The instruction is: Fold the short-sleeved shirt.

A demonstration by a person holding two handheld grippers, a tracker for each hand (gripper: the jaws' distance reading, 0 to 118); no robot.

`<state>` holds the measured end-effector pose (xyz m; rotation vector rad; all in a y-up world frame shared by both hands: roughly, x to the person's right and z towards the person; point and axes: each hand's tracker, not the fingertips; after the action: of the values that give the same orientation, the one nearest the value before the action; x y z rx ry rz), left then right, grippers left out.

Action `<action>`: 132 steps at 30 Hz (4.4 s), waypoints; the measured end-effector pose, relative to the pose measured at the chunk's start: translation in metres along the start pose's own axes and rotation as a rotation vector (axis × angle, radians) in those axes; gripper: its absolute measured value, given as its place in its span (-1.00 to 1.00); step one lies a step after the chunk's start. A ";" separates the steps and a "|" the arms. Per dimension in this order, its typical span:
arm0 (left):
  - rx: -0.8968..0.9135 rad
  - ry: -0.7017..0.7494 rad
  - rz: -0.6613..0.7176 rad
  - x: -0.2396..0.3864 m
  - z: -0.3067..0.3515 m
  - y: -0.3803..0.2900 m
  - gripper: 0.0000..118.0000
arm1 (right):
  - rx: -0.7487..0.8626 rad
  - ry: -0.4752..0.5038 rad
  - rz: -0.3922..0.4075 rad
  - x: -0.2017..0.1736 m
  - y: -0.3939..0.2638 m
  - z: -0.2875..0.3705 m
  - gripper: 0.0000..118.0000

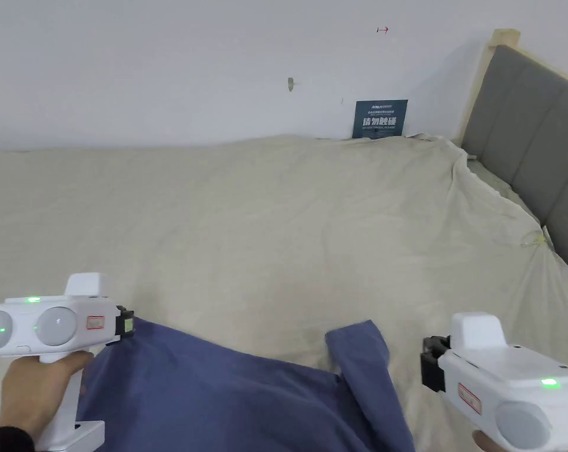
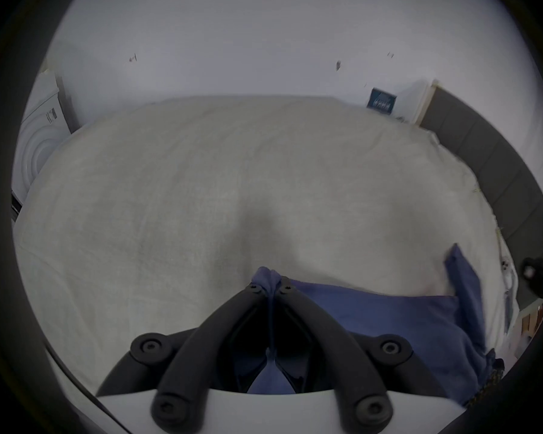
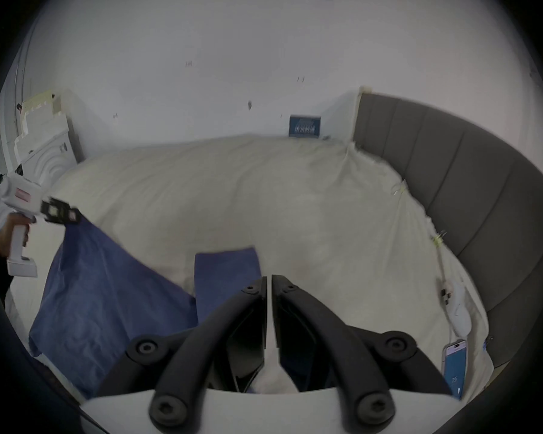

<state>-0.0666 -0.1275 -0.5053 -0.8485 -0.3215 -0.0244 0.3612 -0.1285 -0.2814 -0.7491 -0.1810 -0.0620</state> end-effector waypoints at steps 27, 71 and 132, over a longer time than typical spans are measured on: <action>0.075 0.024 0.057 -0.027 0.090 -0.037 -1.00 | -0.079 0.093 0.005 -0.008 -0.021 -0.008 -0.94; 0.740 0.214 0.009 -0.019 0.335 0.277 -1.00 | 0.823 0.052 0.164 -0.033 0.387 0.198 -0.96; 0.196 0.206 0.070 -0.035 0.209 -0.292 -1.00 | 0.202 0.092 -0.044 -0.034 -0.196 0.166 -0.96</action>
<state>-0.1995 -0.1707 -0.1728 -0.6559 -0.0984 -0.0143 0.2805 -0.1586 -0.0368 -0.5396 -0.1141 -0.1177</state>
